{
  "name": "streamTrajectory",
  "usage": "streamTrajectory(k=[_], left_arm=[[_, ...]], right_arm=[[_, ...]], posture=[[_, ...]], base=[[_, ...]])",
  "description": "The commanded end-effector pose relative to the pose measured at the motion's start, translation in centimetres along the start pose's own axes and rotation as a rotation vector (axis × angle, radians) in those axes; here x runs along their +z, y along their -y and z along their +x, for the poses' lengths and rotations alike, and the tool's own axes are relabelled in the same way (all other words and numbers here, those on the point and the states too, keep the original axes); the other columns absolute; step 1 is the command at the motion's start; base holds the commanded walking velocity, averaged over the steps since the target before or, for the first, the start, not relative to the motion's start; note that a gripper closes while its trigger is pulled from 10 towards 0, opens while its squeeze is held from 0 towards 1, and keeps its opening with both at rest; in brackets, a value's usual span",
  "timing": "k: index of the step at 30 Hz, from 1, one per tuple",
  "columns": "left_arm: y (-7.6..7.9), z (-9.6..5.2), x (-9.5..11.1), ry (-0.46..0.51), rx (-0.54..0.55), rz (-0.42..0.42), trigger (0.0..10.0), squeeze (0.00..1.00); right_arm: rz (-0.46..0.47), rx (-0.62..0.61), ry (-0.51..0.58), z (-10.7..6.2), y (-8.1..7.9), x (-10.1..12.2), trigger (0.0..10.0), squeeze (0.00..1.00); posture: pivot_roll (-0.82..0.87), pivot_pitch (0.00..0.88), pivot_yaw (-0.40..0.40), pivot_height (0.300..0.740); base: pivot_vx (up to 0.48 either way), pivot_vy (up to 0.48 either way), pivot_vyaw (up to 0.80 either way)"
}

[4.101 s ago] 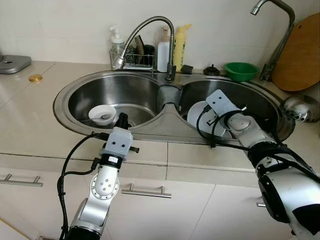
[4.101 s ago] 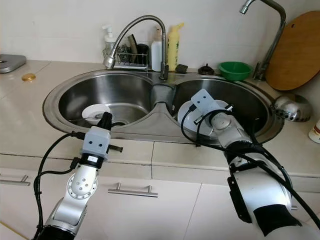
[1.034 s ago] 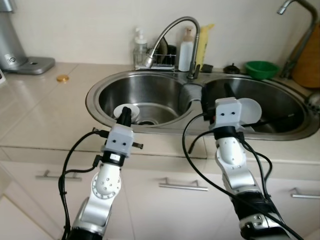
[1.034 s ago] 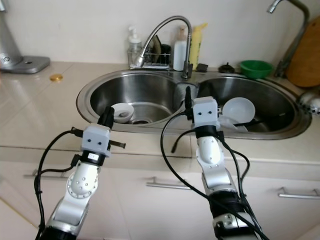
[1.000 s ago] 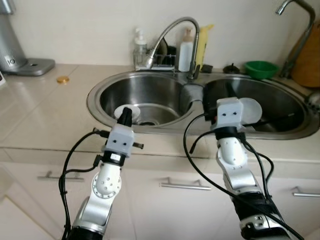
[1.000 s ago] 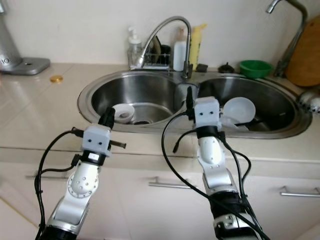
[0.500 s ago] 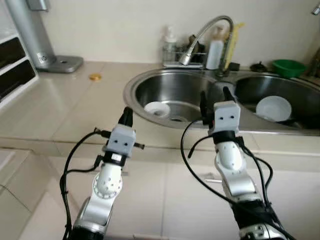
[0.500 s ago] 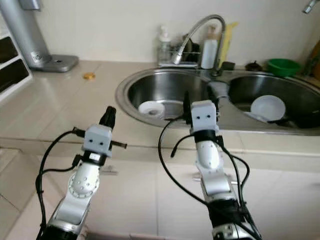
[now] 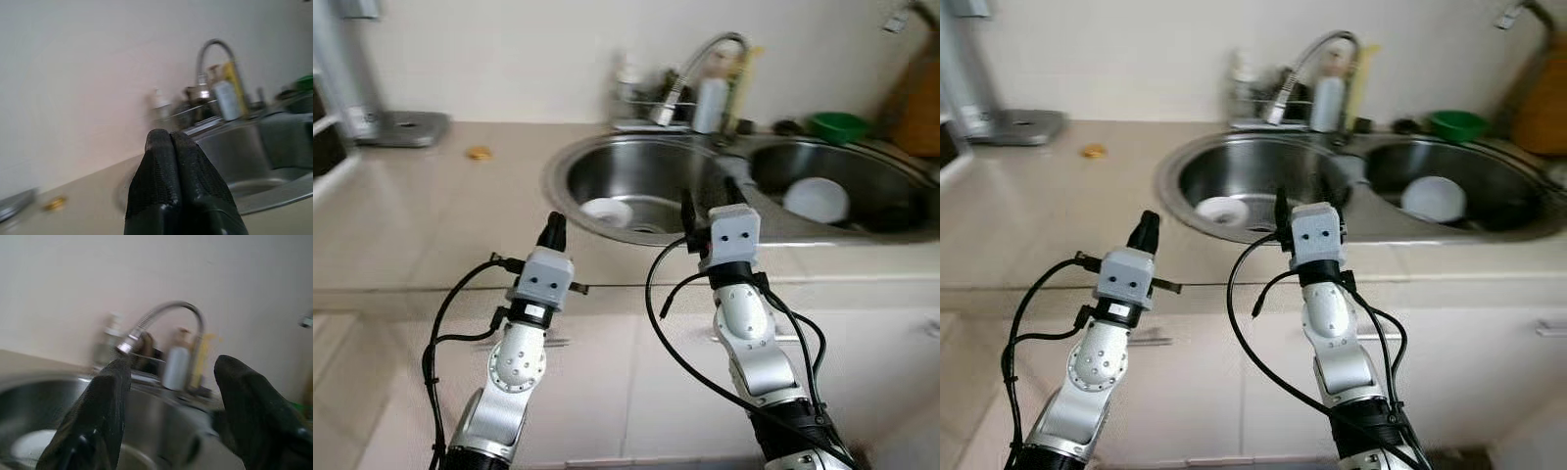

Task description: Kitchen organization

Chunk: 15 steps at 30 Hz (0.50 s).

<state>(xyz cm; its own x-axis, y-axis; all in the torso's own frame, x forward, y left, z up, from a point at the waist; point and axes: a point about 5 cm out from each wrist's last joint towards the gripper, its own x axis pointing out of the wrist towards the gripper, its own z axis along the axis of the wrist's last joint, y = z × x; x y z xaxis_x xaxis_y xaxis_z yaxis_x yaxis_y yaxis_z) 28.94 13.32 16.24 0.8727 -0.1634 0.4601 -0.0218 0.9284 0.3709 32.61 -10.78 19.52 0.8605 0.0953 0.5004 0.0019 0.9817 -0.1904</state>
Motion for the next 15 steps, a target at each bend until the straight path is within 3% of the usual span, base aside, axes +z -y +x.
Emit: streamTrajectory(k=[1, 8, 15], left_arm=[[0.2, 0.0, -0.1, -0.001, -0.012, 0.01, 10.0, 0.0], [0.4, -0.4, -0.3, -0.016, -0.02, 0.015, 10.0, 0.0], [0.6, -0.3, -0.2, -0.015, -0.024, 0.017, 10.0, 0.0]], right_arm=[[-0.019, -0.008, 0.03, -0.2, 0.2, 0.5, 10.0, 0.0], [-0.065, 0.012, 0.001, -1.9, 0.5, -0.4, 10.0, 0.0], [-0.07, -0.002, -0.003, -1.9, 0.7, -0.5, 10.0, 0.0]], posture=[[-0.03, 0.0, -0.016, 0.74], [-0.04, 0.0, -0.016, 0.74], [-0.04, 0.0, -0.014, 0.74]], base=[[0.0, 0.0, -0.8], [0.0, 0.0, -0.8], [0.0, 0.0, -0.8]])
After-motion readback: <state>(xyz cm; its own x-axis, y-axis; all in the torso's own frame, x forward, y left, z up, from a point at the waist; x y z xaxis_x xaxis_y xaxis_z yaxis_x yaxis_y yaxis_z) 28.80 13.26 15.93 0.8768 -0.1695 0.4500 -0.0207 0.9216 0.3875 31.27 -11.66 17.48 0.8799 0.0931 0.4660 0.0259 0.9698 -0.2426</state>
